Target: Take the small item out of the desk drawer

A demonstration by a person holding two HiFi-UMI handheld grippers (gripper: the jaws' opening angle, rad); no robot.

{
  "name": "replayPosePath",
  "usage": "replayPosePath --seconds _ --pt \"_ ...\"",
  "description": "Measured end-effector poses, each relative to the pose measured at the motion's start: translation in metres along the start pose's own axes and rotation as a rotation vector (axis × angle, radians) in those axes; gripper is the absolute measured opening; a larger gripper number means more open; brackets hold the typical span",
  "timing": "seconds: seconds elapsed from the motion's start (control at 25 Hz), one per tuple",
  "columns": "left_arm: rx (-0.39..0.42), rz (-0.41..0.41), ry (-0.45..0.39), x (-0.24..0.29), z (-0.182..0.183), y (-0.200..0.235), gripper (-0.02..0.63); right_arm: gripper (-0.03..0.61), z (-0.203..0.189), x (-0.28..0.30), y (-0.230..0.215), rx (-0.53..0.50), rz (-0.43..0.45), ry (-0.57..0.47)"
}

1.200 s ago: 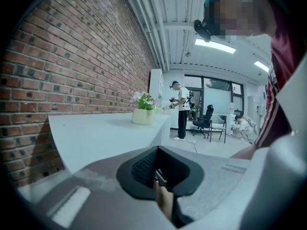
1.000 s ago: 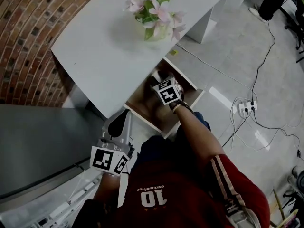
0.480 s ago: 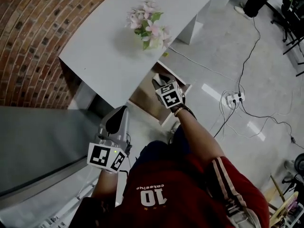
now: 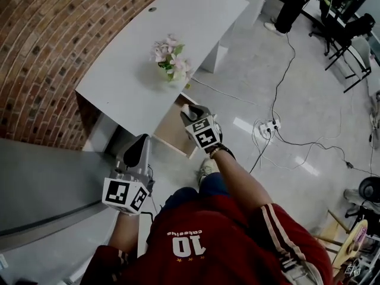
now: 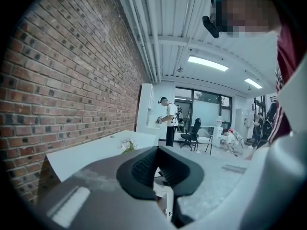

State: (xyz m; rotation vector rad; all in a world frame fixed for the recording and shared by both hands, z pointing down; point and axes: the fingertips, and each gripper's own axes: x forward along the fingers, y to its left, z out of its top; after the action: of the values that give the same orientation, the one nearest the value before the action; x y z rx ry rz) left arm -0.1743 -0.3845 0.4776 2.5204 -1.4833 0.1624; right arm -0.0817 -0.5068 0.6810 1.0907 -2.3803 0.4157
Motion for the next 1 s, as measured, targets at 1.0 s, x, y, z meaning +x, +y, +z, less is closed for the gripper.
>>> replayPosePath --seconds 1.0 --pt "0.069 -0.112 -0.159 -0.150 0.104 -0.083 0.003 0.144 0.156 -0.326 0.157 -0.054 0.019 -0.540"
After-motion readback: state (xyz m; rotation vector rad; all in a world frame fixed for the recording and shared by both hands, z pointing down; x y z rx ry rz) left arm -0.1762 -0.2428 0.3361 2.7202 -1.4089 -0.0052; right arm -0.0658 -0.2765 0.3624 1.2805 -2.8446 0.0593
